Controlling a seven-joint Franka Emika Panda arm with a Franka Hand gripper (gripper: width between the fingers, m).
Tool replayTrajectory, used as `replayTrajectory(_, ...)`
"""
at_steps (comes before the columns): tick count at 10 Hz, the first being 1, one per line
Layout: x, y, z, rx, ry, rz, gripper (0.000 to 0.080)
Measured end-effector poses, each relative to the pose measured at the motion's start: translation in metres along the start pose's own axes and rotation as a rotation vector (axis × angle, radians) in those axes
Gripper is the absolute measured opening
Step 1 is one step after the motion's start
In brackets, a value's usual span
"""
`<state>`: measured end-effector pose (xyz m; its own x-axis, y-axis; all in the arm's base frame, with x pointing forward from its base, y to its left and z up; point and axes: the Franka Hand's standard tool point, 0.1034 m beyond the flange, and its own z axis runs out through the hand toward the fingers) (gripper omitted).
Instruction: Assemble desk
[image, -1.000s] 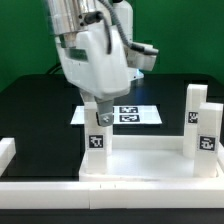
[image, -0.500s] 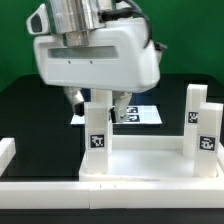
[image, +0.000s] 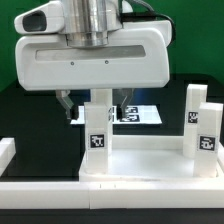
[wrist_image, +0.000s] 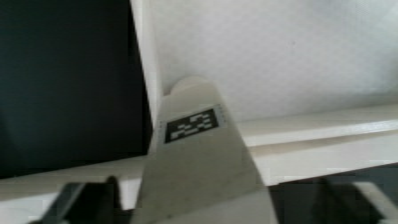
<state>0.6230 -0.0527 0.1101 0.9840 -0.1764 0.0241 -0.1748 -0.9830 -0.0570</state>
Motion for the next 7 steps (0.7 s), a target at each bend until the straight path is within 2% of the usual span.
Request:
replayTrajectory(1,-0.0001,0.0000,0.0002,0.000,0.000,0.039,0.0378)
replayTrajectory(2,-0.0001,0.0000,0.0004,0.000,0.000,0.116,0.0284)
replayTrajectory(3,0.0001,0.0000,0.0003,0.001,0.001,0.189,0.0284)
replayTrajectory(5,0.0026,-0.0019,-0.0004,0.002,0.019,0.521,0.0284)
replayTrajectory(6,0.0030,-0.0019,0.0009,0.045,0.044,0.756,0.0284)
replayTrajectory(7,0.0035,-0.0023,0.0004,0.051,0.044,0.840,0.0284)
